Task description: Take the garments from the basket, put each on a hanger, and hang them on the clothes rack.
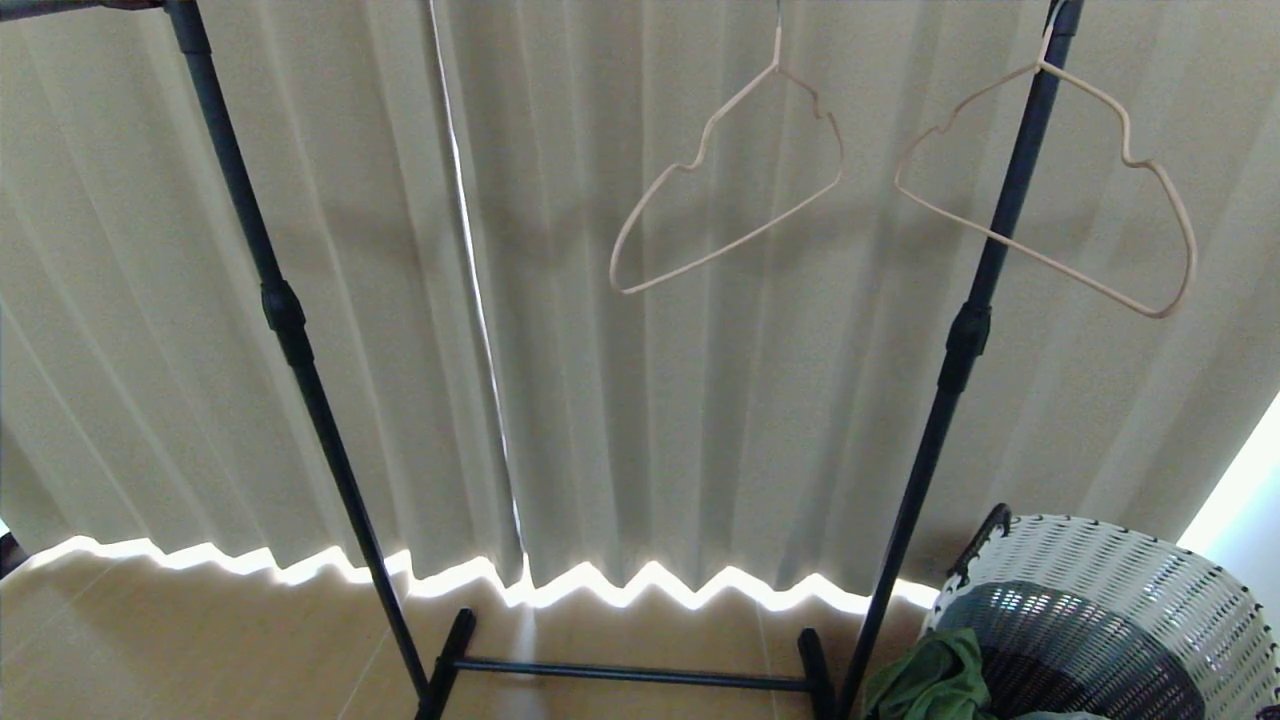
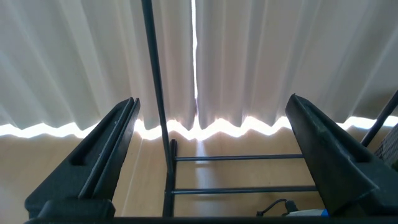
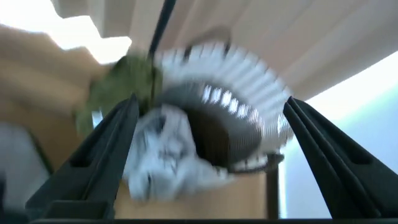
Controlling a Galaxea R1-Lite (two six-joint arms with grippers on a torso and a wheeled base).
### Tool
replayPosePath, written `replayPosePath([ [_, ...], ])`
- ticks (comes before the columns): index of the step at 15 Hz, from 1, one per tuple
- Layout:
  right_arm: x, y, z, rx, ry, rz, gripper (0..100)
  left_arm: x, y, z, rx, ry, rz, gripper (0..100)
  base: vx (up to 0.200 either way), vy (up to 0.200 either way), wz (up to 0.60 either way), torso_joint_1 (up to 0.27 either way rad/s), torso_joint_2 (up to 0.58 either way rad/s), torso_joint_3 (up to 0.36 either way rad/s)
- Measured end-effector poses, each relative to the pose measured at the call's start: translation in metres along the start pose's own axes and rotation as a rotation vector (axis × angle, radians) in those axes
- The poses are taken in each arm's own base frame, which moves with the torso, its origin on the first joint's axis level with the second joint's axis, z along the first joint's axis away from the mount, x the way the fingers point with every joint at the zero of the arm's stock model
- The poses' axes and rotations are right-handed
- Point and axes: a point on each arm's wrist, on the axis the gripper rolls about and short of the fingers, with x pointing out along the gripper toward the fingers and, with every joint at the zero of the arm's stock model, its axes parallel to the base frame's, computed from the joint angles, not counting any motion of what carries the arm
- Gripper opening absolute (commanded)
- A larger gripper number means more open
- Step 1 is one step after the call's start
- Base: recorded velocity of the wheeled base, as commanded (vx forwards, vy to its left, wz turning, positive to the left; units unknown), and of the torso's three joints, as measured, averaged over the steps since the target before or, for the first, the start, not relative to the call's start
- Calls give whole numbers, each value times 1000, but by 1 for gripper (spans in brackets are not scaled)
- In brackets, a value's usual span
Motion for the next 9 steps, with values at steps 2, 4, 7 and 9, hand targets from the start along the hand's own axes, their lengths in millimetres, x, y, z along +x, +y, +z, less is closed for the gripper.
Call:
replayPosePath([
  [2, 26, -4, 12, -80, 170, 48, 100, 0, 0, 0, 0, 0, 0, 100, 0, 0, 0, 0, 0, 0],
  [4, 54, -6, 20, -150, 297, 81, 100, 0, 0, 0, -2, 0, 0, 100, 0, 0, 0, 0, 0, 0],
  [7, 89, -3, 21, -202, 404, 122, 100, 0, 0, 0, -2, 0, 1, 100, 0, 0, 0, 0, 0, 0],
  [9, 104, 0, 16, -233, 479, 163, 100, 0, 0, 0, -2, 0, 0, 100, 0, 0, 0, 0, 0, 0],
])
